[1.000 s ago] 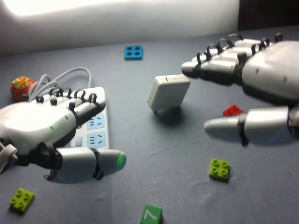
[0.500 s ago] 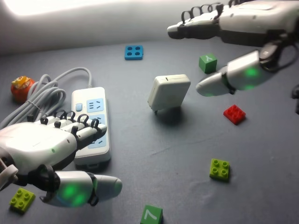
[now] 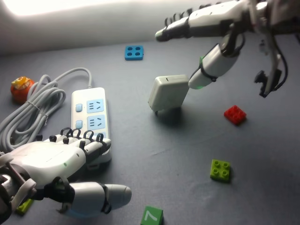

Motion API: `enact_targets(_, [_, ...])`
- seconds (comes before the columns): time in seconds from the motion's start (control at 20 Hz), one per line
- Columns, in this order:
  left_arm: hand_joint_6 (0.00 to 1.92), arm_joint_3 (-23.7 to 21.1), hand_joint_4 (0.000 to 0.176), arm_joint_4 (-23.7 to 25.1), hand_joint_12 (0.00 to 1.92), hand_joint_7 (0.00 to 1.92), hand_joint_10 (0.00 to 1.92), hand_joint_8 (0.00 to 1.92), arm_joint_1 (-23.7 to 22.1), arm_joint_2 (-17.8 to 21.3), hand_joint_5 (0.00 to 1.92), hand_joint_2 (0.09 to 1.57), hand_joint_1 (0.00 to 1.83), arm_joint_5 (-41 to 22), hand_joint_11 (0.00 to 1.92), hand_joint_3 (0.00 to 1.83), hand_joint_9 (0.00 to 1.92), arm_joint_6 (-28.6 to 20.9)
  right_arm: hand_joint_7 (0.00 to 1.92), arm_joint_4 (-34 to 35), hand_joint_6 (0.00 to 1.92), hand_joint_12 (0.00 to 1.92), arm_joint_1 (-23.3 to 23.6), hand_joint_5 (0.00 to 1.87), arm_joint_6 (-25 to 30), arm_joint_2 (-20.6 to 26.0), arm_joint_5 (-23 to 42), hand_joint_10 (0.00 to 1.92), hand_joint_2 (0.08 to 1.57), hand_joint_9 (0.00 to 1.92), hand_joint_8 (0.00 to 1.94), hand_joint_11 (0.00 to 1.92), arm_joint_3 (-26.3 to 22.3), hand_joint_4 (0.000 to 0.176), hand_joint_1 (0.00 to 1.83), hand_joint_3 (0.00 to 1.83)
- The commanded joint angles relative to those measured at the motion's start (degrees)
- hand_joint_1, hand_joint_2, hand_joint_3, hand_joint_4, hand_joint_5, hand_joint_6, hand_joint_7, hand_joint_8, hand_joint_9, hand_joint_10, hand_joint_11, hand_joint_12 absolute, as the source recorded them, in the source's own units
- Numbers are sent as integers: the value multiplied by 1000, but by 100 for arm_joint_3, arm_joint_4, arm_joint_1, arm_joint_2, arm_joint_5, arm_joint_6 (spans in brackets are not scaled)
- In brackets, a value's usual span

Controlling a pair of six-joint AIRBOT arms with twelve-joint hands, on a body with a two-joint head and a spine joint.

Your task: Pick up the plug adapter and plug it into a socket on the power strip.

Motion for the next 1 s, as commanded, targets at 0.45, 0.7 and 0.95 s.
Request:
enact_targets(0.45, [0,109,0,-44,180,48,0,2,37,-136,50,1121,0,-481,0,0,38,363,66,100,8,450,-163,127,472,-546,67,5,933,41,5,0,541,0,1168,0])
enact_targets(0.7, [2,184,0,-114,162,54,3,3,26,-307,55,1121,0,-667,0,0,41,363,56,99,1,468,-210,137,526,-664,-70,1,929,34,1,0,733,0,1210,1])
enact_targets(0.95, [2,239,0,-190,203,61,2,2,29,-361,62,1121,0,-684,0,1,54,457,64,97,0,489,-383,138,522,-836,-128,3,942,54,1,0,986,0,1275,3])
